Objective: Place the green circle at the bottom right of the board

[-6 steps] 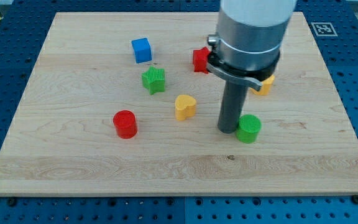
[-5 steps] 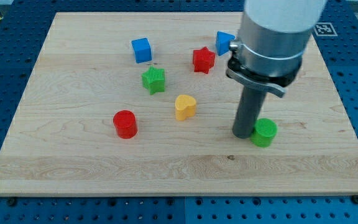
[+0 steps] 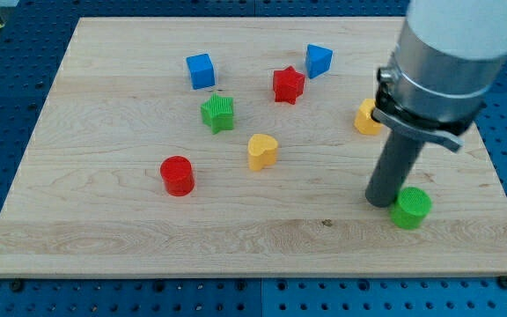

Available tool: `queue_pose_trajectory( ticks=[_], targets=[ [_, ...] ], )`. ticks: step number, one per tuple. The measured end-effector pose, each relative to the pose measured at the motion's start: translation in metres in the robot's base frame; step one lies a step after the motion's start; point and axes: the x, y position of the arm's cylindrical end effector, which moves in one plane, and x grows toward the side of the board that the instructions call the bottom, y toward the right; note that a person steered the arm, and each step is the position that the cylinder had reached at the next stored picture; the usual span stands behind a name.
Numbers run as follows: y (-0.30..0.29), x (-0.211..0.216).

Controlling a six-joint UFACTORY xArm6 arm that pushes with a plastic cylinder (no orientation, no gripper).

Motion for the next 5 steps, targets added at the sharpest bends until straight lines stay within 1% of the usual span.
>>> queue_pose_trajectory(
  ticks=[1, 2, 4, 5],
  targets=[
    [0.009, 0.018],
    [0.017, 0.028],
    [0.022, 0.036],
    [0.035, 0.036]
  ],
)
